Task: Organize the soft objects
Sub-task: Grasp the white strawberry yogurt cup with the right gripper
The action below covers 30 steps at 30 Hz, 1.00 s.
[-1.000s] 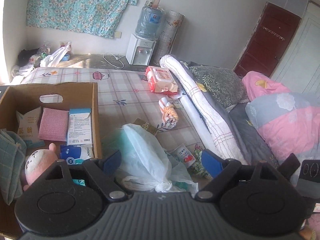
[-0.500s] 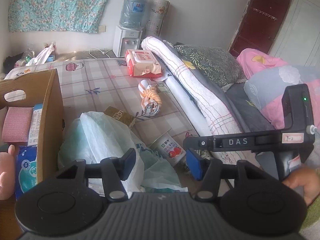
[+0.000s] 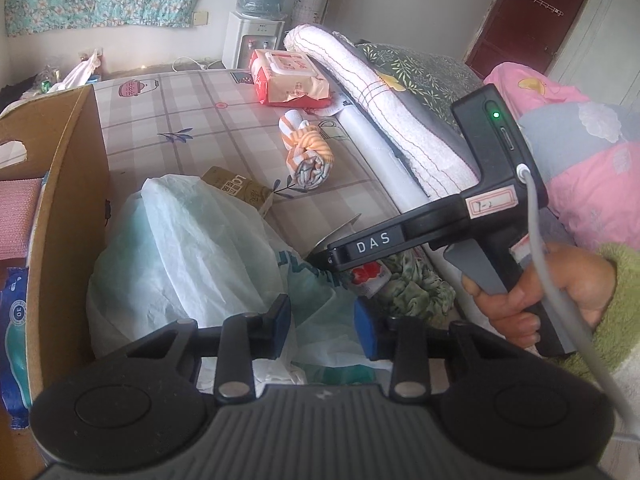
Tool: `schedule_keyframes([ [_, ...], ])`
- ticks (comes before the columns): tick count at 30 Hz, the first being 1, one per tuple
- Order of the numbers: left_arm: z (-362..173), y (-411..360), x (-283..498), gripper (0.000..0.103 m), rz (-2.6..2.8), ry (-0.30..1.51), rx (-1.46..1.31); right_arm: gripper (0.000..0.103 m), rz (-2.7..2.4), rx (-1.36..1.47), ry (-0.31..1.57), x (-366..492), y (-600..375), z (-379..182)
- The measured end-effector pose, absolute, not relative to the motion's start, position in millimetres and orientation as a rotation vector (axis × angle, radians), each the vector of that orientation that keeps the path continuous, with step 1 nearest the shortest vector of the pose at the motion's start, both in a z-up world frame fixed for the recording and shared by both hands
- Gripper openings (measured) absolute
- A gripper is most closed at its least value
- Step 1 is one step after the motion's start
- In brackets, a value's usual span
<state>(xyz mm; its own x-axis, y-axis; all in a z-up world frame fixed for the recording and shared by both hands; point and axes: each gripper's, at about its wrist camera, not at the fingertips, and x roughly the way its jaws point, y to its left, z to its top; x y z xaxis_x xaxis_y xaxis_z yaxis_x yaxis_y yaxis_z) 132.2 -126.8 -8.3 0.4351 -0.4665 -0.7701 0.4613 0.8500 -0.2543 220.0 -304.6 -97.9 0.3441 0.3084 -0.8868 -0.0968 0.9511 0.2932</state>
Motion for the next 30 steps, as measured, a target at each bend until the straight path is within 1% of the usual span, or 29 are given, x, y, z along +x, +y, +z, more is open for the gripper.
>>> schedule_keyframes([
  [1,-9.0,-126.4,132.7,0.036,-0.578,0.963,-0.009,0.053,0.265,0.195,1.177,221.3,-303.1,-97.4],
  [2,-9.5,-126.4,133.2,0.036,-0.578,0.964,-0.012,0.048,0.268,0.203,1.172,223.0,-302.8,-97.0],
  [4,-10.1,-125.0,133.8,0.035,-0.58,0.966,-0.016,0.048,0.239,0.235,1.141,224.0,-305.7,-93.7],
  [7,-9.5,-122.6,134.6,0.035,-0.585,0.966,-0.026,0.048,0.231,0.243,1.027,218.7,-309.6,-81.1],
  [11,-9.4,-120.7,135.1,0.035,-0.587,0.963,-0.03,0.048,0.203,0.174,0.909,212.7,-308.4,-74.1],
  [17,-8.2,-118.2,131.9,0.036,-0.585,0.945,-0.027,0.048,0.185,0.088,0.903,200.7,-307.9,-79.3],
  [22,-5.2,-118.3,128.6,0.036,-0.582,0.93,-0.023,0.05,0.2,0.089,0.872,181.6,-312.1,-70.8],
  [28,-0.5,-122.0,121.7,0.036,-0.581,0.913,-0.007,0.05,0.205,0.1,0.875,168.3,-317.0,-69.8],
  [30,0.4,-122.4,119.5,0.036,-0.583,0.913,-0.004,0.054,0.198,0.144,0.878,171.4,-322.2,-68.1],
])
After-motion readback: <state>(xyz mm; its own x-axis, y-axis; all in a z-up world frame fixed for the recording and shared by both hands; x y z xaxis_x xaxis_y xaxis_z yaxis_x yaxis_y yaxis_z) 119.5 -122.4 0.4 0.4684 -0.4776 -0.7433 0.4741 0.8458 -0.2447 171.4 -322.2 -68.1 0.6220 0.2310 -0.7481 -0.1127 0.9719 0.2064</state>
